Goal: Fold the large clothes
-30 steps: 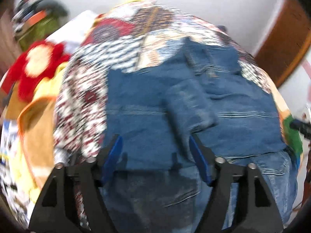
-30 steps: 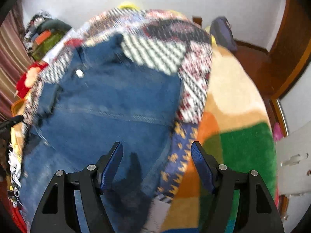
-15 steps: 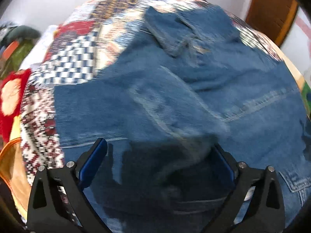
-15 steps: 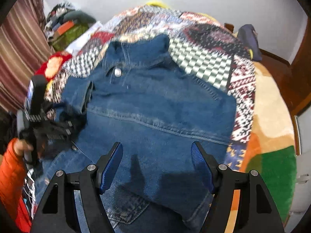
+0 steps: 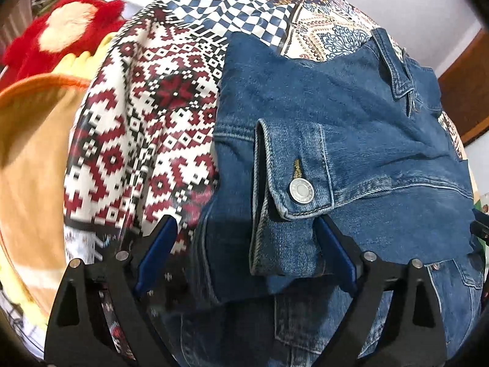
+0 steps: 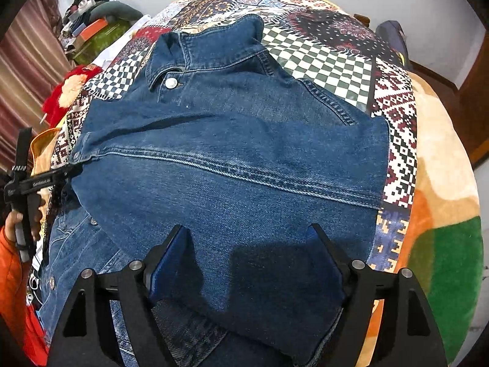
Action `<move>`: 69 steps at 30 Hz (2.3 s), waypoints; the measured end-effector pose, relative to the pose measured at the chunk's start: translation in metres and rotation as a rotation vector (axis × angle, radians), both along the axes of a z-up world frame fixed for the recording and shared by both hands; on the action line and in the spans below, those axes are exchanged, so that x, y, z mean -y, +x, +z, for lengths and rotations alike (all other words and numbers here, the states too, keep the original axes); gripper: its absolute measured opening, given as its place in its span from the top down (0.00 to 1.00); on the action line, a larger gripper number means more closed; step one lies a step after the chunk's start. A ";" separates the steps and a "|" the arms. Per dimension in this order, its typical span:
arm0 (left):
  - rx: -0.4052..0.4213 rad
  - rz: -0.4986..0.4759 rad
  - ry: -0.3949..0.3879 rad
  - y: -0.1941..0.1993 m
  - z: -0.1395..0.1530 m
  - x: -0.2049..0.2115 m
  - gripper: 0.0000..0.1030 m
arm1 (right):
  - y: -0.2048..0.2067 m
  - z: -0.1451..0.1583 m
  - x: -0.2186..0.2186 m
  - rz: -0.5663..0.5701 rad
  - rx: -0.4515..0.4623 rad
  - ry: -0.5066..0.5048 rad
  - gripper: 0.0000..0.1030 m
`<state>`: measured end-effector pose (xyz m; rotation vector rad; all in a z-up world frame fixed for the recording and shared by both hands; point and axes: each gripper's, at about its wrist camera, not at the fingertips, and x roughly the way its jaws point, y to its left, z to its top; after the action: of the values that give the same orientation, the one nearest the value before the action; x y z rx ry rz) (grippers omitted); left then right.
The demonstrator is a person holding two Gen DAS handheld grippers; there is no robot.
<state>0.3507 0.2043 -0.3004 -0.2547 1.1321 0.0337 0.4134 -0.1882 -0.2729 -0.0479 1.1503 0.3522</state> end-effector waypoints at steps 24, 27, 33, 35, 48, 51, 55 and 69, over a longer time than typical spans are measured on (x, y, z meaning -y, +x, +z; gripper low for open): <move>0.020 0.003 0.057 0.070 0.053 -0.021 0.08 | 0.066 0.036 0.097 -0.169 0.013 0.145 0.24; -0.012 0.020 -0.008 0.085 0.034 -0.025 0.08 | 0.079 0.020 0.094 -0.168 -0.015 0.178 0.24; -0.069 0.042 -0.124 0.113 -0.002 -0.030 0.17 | 0.105 -0.018 0.094 -0.232 -0.071 0.210 0.32; -0.071 0.055 -0.140 0.121 -0.009 -0.032 0.26 | 0.110 -0.027 0.096 -0.258 -0.080 0.229 0.38; 0.028 0.032 -0.114 0.136 0.015 -0.024 0.90 | 0.117 -0.021 0.096 -0.276 0.008 0.216 0.89; 0.043 0.003 -0.029 0.143 0.031 -0.016 0.90 | 0.131 0.000 0.086 -0.229 0.043 0.156 0.90; 0.111 0.000 0.013 0.148 0.061 -0.016 0.91 | 0.153 0.036 0.070 -0.179 0.128 0.113 0.91; 0.144 0.065 0.119 0.167 0.065 -0.054 0.90 | 0.248 0.028 0.012 -0.133 0.224 -0.058 0.91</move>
<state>0.5180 0.2584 -0.2351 -0.1845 0.9749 0.1378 0.6614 -0.2005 -0.2452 -0.0598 0.9365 0.1904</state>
